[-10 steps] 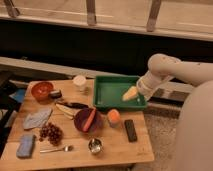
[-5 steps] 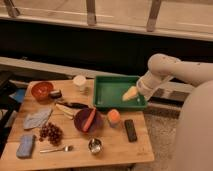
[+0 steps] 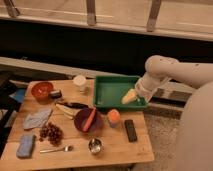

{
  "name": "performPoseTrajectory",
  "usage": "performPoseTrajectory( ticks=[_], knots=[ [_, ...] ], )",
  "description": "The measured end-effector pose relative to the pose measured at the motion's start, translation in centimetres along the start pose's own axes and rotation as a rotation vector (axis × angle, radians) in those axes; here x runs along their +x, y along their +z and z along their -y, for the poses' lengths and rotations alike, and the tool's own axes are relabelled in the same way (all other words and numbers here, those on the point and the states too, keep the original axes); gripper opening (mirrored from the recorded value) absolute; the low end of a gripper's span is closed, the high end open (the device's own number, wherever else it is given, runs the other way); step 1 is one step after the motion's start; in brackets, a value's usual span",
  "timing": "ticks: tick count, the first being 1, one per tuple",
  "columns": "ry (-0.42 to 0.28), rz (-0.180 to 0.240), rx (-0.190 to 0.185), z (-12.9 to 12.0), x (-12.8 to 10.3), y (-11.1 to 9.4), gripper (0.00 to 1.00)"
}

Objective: Wipe red bowl with eraser

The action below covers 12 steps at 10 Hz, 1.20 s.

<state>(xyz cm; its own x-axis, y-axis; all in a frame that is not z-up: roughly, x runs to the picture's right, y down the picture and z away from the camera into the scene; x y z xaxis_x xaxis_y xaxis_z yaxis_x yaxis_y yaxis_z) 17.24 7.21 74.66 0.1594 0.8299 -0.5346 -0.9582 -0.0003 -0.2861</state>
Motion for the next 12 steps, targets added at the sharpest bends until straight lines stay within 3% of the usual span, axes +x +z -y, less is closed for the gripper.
performPoseTrajectory(
  ticks=[3, 5, 8, 12],
  knots=[
    [0.052, -0.024, 0.03, 2.4, 2.6, 0.7, 0.8],
    [0.094, -0.054, 0.048, 3.8, 3.9, 2.4, 0.8],
    [0.129, -0.147, 0.057, 5.5, 6.3, 4.8, 0.8],
    [0.132, -0.158, 0.057, 5.7, 6.8, 4.9, 0.8]
  ],
)
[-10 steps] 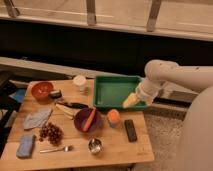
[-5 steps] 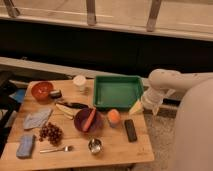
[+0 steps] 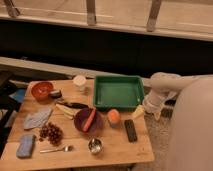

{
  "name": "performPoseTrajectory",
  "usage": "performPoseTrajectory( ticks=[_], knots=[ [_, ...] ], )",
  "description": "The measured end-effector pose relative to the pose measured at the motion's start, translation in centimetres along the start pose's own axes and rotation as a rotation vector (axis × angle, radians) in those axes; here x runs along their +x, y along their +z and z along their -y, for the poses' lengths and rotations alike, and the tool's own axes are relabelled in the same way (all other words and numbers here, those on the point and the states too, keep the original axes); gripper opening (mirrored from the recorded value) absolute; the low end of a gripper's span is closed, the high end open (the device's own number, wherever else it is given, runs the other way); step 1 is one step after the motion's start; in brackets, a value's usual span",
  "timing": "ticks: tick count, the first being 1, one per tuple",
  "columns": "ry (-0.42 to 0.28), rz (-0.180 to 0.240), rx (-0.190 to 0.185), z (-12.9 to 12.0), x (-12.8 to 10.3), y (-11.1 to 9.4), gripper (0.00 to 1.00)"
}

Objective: Wipe red bowl with eraser

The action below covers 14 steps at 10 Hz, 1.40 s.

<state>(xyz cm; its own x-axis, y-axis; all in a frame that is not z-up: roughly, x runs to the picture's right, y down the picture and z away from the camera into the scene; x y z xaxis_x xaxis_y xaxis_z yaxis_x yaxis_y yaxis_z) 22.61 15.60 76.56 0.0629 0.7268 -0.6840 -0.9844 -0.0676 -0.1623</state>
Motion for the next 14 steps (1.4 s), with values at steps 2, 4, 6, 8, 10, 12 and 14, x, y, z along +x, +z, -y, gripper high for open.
performPoseTrajectory(
  ticks=[2, 4, 6, 8, 10, 12, 14],
  knots=[
    [-0.004, -0.003, -0.004, -0.1, 0.0, 0.1, 0.8],
    [0.0, -0.031, -0.016, -1.3, 0.4, 1.5, 0.8],
    [0.007, -0.056, -0.026, -1.8, 1.0, 2.6, 0.8],
    [-0.005, -0.089, -0.041, -2.9, 2.3, 3.8, 0.8],
    [-0.022, -0.102, -0.051, -4.0, 2.6, 5.0, 0.8],
    [-0.043, -0.126, -0.063, -5.4, 3.4, 6.7, 0.8],
    [-0.048, -0.144, -0.026, -6.4, 3.4, 8.5, 0.8]
  ],
)
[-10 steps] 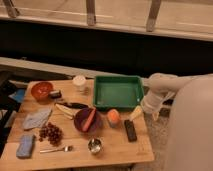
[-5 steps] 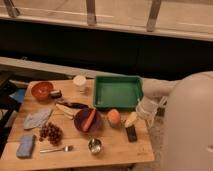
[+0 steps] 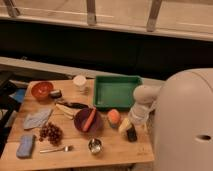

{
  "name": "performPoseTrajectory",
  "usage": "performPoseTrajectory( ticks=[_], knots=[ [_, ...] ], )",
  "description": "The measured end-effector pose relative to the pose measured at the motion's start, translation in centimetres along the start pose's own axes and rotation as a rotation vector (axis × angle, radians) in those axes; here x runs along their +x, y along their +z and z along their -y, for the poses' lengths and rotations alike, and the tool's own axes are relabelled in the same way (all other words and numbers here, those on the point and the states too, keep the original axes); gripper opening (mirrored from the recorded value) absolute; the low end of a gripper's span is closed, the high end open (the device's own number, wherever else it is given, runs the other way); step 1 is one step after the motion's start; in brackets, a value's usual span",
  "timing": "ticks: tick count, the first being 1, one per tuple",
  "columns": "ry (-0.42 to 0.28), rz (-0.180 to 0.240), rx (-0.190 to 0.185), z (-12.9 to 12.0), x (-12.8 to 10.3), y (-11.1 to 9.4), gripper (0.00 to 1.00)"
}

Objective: Wipe red bowl with eraser

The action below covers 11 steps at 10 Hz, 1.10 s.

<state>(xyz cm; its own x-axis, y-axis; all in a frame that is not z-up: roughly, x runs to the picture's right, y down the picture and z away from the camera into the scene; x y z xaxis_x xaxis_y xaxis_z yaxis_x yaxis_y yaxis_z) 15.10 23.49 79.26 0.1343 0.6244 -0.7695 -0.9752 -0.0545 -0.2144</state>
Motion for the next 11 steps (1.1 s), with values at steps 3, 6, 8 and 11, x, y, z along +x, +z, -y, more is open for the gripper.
performPoseTrajectory(
  ticks=[3, 6, 8, 11],
  knots=[
    [0.022, -0.027, 0.064, -0.2, -0.9, 2.2, 0.8],
    [0.081, -0.052, 0.083, 0.8, -1.7, 3.1, 0.66],
    [0.089, -0.049, 0.085, 1.1, -1.8, 3.0, 0.46],
    [0.091, -0.046, 0.087, 1.3, -1.8, 2.3, 0.14]
  ],
)
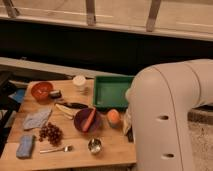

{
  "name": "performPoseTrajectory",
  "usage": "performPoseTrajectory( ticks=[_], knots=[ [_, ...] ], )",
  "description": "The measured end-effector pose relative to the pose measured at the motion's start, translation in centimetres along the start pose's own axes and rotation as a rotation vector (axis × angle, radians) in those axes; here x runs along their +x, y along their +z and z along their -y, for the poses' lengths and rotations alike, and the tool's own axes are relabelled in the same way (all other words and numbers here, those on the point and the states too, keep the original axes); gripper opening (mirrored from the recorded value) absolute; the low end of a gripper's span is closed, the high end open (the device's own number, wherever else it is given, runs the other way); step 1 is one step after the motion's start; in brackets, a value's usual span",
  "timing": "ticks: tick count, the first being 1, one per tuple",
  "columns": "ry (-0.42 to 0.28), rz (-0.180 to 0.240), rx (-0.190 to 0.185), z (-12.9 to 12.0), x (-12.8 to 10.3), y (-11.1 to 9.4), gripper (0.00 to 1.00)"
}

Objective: Wipe red bowl with eraser

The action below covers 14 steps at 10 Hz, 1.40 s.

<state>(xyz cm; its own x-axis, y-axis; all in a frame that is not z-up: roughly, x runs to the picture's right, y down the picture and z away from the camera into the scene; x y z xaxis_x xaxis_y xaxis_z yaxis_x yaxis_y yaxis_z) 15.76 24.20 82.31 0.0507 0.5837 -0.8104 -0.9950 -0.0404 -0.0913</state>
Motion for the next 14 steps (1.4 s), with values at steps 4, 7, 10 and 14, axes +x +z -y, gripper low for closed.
performPoseTrajectory(
  ticks=[4, 7, 10, 14],
  knots=[
    [0.0, 0.001, -0.004, -0.2, 0.0, -0.5, 0.0],
    [0.091, 0.095, -0.03, 3.3, -0.2, -3.8, 0.0],
    [0.24, 0.236, -0.046, 10.6, 0.1, -10.4, 0.0],
    [0.291, 0.401, -0.083, 14.2, -2.1, -17.9, 0.0]
  ],
)
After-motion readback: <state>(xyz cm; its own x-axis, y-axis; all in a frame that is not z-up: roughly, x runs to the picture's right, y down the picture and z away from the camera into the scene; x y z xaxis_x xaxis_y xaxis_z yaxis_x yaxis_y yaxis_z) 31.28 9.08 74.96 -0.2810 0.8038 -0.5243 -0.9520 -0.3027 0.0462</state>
